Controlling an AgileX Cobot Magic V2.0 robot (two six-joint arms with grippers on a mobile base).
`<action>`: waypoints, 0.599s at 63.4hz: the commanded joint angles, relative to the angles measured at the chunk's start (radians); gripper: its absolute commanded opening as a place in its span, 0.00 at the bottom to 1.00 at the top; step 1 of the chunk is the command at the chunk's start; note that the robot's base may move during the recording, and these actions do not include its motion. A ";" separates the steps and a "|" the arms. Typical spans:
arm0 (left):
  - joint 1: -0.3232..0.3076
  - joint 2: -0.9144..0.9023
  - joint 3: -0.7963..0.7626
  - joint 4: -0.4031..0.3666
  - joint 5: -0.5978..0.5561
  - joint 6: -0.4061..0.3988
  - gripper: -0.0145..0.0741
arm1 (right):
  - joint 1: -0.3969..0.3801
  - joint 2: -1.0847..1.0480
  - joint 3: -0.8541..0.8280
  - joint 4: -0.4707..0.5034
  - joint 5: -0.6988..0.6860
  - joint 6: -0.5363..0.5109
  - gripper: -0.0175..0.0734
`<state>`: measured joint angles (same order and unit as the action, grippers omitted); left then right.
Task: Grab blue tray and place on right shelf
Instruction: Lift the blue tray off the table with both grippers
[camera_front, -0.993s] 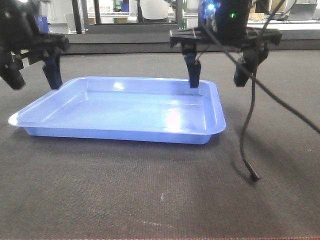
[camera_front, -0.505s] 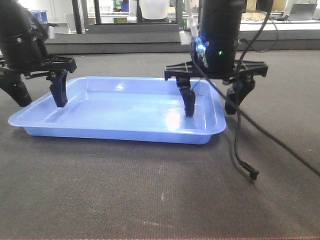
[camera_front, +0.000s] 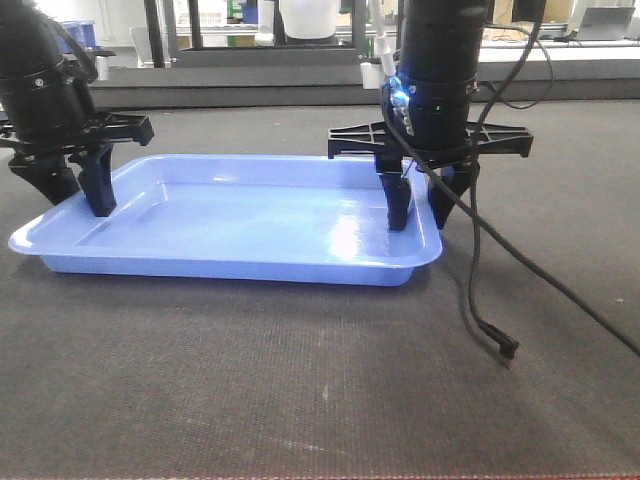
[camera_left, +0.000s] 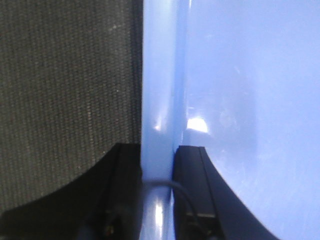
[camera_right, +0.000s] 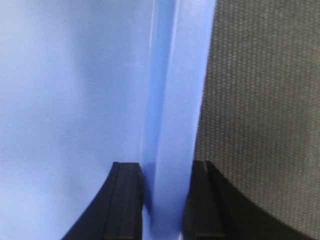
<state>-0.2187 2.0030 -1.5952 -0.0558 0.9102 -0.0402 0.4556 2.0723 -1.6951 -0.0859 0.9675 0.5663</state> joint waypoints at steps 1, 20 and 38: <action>-0.001 -0.081 -0.031 0.003 0.014 0.000 0.11 | -0.001 -0.098 -0.033 -0.033 0.002 -0.011 0.26; -0.001 -0.267 -0.012 0.000 0.133 -0.005 0.11 | 0.007 -0.287 -0.004 -0.084 0.056 -0.041 0.25; -0.006 -0.525 0.222 -0.045 0.136 -0.020 0.11 | 0.055 -0.532 0.179 -0.143 0.044 -0.048 0.25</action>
<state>-0.2187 1.5936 -1.4172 -0.1373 1.0390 -0.0650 0.5055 1.6596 -1.5430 -0.1423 1.0357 0.5423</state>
